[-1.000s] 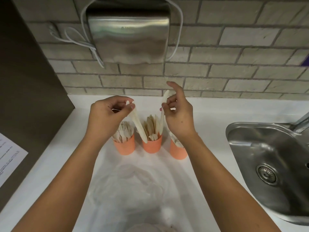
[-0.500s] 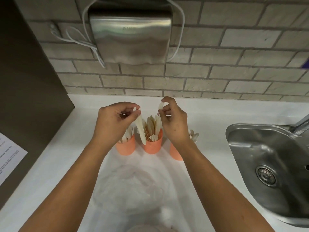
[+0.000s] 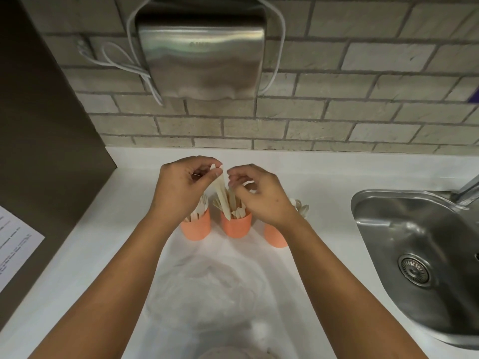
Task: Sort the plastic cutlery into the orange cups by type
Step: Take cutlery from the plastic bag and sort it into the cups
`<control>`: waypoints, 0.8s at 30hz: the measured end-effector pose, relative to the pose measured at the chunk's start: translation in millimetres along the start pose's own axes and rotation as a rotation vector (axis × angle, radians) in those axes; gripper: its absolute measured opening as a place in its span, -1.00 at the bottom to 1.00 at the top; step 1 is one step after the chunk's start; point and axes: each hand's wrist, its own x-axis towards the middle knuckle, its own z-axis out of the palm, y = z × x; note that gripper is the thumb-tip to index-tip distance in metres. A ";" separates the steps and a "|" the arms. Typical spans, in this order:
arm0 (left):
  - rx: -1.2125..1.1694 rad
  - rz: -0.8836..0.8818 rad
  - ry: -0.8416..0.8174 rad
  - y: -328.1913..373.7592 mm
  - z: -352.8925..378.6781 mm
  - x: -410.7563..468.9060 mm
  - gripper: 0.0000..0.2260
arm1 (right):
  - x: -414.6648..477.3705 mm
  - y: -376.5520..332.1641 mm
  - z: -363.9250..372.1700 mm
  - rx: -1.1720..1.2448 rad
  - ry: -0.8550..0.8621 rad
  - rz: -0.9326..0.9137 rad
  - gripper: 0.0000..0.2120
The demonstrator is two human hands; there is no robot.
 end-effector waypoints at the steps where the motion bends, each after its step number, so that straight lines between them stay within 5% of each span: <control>1: -0.007 0.002 -0.010 1.2 1.7 0.4 -0.90 | -0.4 -3.0 -0.5 0.048 -0.047 0.030 -0.80; 14: -0.080 0.002 0.052 10.1 0.9 4.9 -0.86 | 2.1 -14.6 -19.2 0.082 0.358 -0.066 -0.89; 19: -0.018 0.034 0.057 9.4 -3.2 4.1 -0.86 | 5.1 -10.9 -16.8 -0.093 0.360 -0.190 -0.63; 24: -0.002 0.049 0.062 7.8 -2.6 1.2 -0.86 | 8.8 1.1 -4.6 -0.221 0.415 -0.333 -0.72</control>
